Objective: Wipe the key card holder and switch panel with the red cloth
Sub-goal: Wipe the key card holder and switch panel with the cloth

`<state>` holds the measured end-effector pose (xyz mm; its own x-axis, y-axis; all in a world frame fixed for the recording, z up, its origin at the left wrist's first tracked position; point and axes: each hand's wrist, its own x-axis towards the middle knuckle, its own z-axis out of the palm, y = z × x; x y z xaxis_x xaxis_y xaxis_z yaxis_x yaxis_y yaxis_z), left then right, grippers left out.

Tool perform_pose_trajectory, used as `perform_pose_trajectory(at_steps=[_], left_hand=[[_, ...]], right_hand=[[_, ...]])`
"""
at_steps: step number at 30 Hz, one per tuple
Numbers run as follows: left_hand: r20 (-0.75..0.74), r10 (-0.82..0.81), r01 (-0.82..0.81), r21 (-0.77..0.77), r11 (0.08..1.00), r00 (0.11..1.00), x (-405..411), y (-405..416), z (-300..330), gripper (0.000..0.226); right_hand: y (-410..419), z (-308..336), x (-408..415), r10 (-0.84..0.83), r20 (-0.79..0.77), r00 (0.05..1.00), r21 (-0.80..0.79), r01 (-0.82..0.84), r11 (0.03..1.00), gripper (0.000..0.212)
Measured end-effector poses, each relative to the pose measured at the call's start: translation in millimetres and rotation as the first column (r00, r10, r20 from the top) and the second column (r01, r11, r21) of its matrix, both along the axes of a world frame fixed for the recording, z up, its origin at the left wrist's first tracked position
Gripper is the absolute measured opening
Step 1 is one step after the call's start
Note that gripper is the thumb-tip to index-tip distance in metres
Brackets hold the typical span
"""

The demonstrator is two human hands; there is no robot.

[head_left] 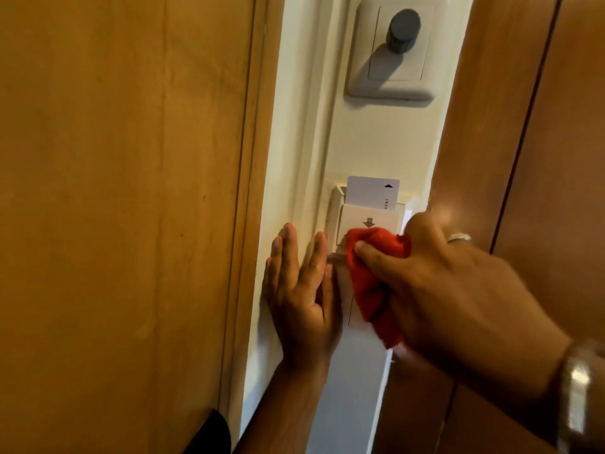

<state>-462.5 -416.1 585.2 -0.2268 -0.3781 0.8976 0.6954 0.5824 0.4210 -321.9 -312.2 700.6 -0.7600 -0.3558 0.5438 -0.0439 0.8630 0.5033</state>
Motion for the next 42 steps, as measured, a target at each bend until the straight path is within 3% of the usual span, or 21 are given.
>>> perform_pose_trajectory(at_steps=[3,8,13,18,24,28,33,37,42], left_hand=[[-0.011,-0.013,0.013,0.003,1.000,1.000,0,-1,1,0.039],[-0.025,-0.015,0.015,0.012,1.000,1.000,-2,1,1,0.038],[-0.027,0.006,-0.006,-0.012,1.000,1.000,-5,0,-2,0.041],[-0.056,-0.005,0.006,0.030,1.000,0.998,-1,2,1,0.040],[-0.036,0.004,-0.004,0.004,1.000,0.999,-6,0,-3,0.038],[-0.041,-0.003,0.004,0.023,1.000,0.999,-4,1,-1,0.038],[-0.033,0.000,0.000,0.008,1.000,0.999,-5,0,-3,0.040],[-0.041,-0.006,0.007,0.020,1.000,0.999,-4,2,-1,0.038],[-0.036,0.004,-0.004,0.004,1.000,0.999,-7,0,-2,0.038]], right_hand=[[1,-13,2,-0.037,0.095,0.995,-0.014,0.039,0.999,0.064],[8,-12,0,0.036,-0.062,0.997,-0.107,-0.043,0.993,0.062],[-4,-14,-4,-0.024,0.057,0.998,-0.119,0.031,0.992,0.061],[12,3,7,-0.098,-0.069,0.993,-0.208,0.082,0.975,0.059],[-2,-1,1,-0.003,0.116,0.993,-0.166,0.022,0.986,0.070],[-1,15,6,-0.046,-0.053,0.998,-0.228,0.033,0.973,0.062],[-1,9,1,-0.009,0.092,0.996,-0.183,0.026,0.983,0.073],[1,14,6,-0.075,-0.031,0.997,-0.208,0.067,0.976,0.074],[-2,-4,-3,0.026,0.113,0.993,-0.243,0.002,0.970,0.066]])
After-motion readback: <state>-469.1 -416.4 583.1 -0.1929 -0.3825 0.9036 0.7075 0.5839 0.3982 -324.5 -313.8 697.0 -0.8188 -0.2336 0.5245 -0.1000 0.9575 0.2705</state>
